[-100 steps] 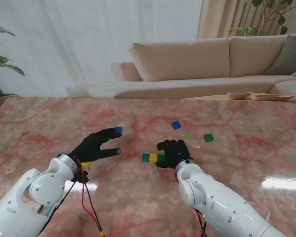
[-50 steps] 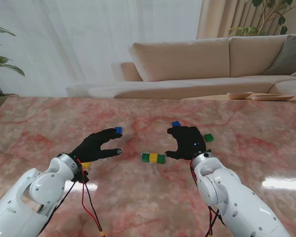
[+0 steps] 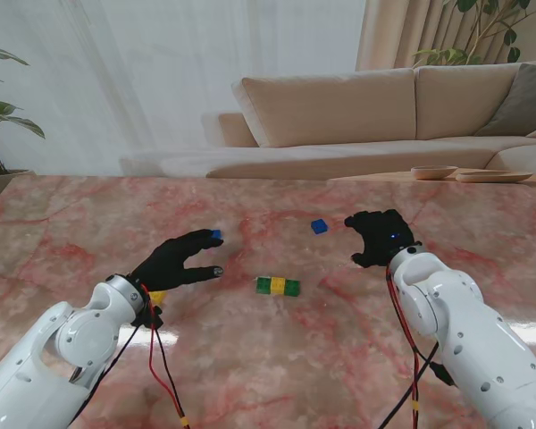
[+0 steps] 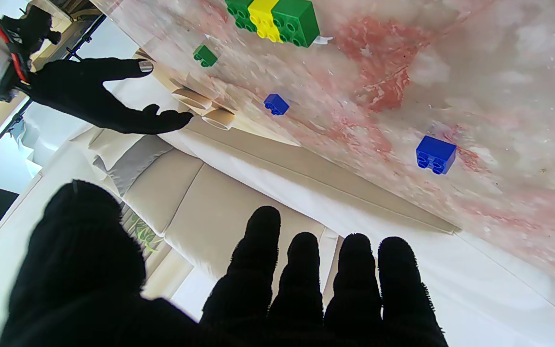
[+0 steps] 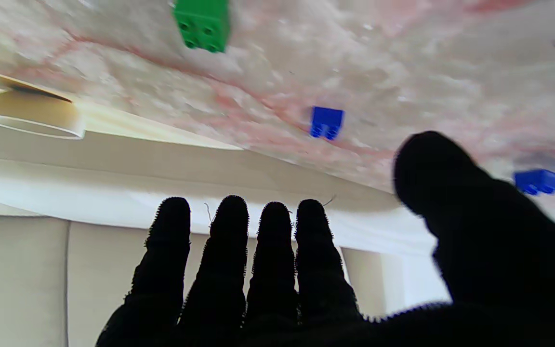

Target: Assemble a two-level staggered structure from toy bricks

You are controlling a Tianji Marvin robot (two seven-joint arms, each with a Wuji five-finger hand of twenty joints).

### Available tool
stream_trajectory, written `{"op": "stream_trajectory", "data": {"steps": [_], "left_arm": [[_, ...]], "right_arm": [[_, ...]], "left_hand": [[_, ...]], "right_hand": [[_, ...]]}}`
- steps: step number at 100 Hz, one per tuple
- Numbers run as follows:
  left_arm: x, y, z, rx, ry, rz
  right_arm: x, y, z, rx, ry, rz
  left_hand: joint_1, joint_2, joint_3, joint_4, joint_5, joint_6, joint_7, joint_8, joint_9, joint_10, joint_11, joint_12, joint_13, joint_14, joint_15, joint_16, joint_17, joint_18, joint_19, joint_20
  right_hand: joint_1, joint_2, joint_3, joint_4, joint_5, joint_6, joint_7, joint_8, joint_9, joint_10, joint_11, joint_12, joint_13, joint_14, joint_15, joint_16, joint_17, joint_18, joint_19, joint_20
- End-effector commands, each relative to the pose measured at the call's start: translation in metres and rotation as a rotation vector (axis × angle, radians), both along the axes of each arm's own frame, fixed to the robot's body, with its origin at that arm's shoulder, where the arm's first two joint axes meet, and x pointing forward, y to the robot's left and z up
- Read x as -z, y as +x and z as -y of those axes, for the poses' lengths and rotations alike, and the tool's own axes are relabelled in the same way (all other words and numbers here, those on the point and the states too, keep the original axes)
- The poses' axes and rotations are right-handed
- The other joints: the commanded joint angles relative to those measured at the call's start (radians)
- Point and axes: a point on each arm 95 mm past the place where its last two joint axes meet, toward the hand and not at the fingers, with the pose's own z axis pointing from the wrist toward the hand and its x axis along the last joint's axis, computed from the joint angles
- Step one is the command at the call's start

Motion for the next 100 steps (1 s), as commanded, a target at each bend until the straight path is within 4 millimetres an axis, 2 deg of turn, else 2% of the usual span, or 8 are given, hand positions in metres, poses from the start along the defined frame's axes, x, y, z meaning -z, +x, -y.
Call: {"op": "stream_trajectory", "data": {"steps": [1, 8, 25, 49, 65, 72, 85, 100], "left_arm": [[0.003, 0.000, 0.000, -0.004, 0.002, -0.008], [0.003, 0.000, 0.001, -0.007, 0.002, -0.009], [0.002, 0.002, 0.002, -0.007, 0.001, -0.009], [0.002, 0.002, 0.001, -0.007, 0.006, -0.012], [0.003, 0.001, -0.002, -0.016, 0.012, -0.020], [0.003, 0.001, -0.004, -0.018, 0.018, -0.020], [0.003, 0.000, -0.006, -0.028, 0.021, -0.018], [0.003, 0.000, -0.007, -0.028, 0.025, -0.026]], "right_arm": [[0.001, 0.008, 0.020, 0.043, -0.032, -0.024], [0.003, 0.016, 0.029, 0.054, -0.058, -0.042], [0.009, 0.032, 0.042, 0.076, -0.092, -0.073], [0.019, 0.054, 0.051, 0.084, -0.140, -0.118], [0.028, 0.065, 0.057, 0.088, -0.176, -0.158], [0.032, 0.070, 0.060, 0.104, -0.180, -0.181], [0.039, 0.075, 0.066, 0.128, -0.189, -0.212], [0.046, 0.079, 0.071, 0.148, -0.198, -0.240]], "left_hand": [[0.016, 0.040, -0.028, 0.021, 0.012, 0.008, -0.018, 0.002, -0.004, -0.003, -0.023, -0.012, -0.030, -0.049, -0.030, -0.016, -0.009, -0.046, -0.023, -0.005], [0.017, 0.040, -0.027, 0.021, 0.012, 0.008, -0.018, 0.002, -0.005, -0.001, -0.023, -0.012, -0.030, -0.049, -0.030, -0.016, -0.009, -0.046, -0.024, -0.005], [0.018, 0.040, -0.027, 0.021, 0.011, 0.009, -0.018, 0.002, -0.006, -0.003, -0.023, -0.012, -0.032, -0.049, -0.030, -0.016, -0.009, -0.046, -0.026, -0.006], [0.017, 0.040, -0.028, 0.021, 0.010, 0.008, -0.019, 0.002, -0.006, -0.006, -0.024, -0.012, -0.033, -0.051, -0.031, -0.016, -0.009, -0.049, -0.029, -0.008], [0.019, 0.040, -0.027, 0.021, 0.009, 0.008, -0.019, 0.002, -0.008, -0.004, -0.024, -0.013, -0.034, -0.052, -0.032, -0.016, -0.008, -0.051, -0.034, -0.011], [0.019, 0.040, -0.027, 0.021, 0.010, 0.007, -0.019, 0.002, -0.008, -0.004, -0.024, -0.013, -0.034, -0.051, -0.032, -0.016, -0.008, -0.051, -0.035, -0.011], [0.021, 0.040, -0.026, 0.021, 0.012, 0.008, -0.018, 0.002, -0.007, -0.004, -0.024, -0.012, -0.033, -0.050, -0.031, -0.016, -0.007, -0.051, -0.036, -0.012], [0.020, 0.042, -0.027, 0.020, 0.009, 0.007, -0.019, 0.002, -0.010, -0.004, -0.024, -0.013, -0.037, -0.053, -0.033, -0.016, -0.009, -0.052, -0.042, -0.015]], "right_hand": [[0.033, -0.056, 0.153, 0.051, -0.043, 0.009, -0.021, -0.003, -0.040, 0.007, -0.007, -0.015, -0.025, 0.007, -0.017, -0.017, -0.026, 0.012, -0.027, -0.010], [0.062, -0.113, 0.292, 0.056, -0.059, 0.012, -0.023, 0.000, -0.058, 0.007, 0.002, -0.009, -0.039, 0.004, -0.014, -0.017, -0.028, 0.010, -0.032, -0.009], [0.154, -0.151, 0.366, 0.050, -0.096, 0.007, -0.021, 0.017, -0.088, 0.005, 0.031, 0.003, -0.060, 0.001, -0.002, -0.019, -0.029, 0.005, -0.035, -0.010], [0.144, -0.170, 0.289, 0.015, -0.125, -0.012, 0.026, 0.126, -0.131, -0.028, 0.193, 0.140, -0.083, -0.005, 0.057, -0.002, -0.026, -0.005, -0.019, -0.014], [0.144, -0.140, 0.200, -0.001, -0.152, -0.052, 0.026, 0.184, -0.153, -0.027, 0.182, 0.150, -0.101, -0.006, 0.073, 0.000, -0.027, -0.014, 0.001, -0.005], [0.142, -0.124, 0.154, -0.004, -0.190, -0.083, 0.037, 0.252, -0.152, -0.027, 0.150, 0.141, -0.095, -0.004, 0.078, 0.000, -0.025, -0.013, 0.008, -0.003], [0.144, -0.126, 0.150, -0.004, -0.213, -0.086, 0.032, 0.298, -0.152, -0.026, 0.131, 0.137, -0.066, -0.003, 0.086, 0.002, -0.004, -0.009, 0.020, 0.001], [0.137, -0.116, 0.095, -0.017, -0.218, -0.087, 0.032, 0.350, -0.150, -0.035, 0.150, 0.149, -0.015, -0.013, 0.114, 0.019, 0.028, -0.004, 0.051, 0.009]]}}
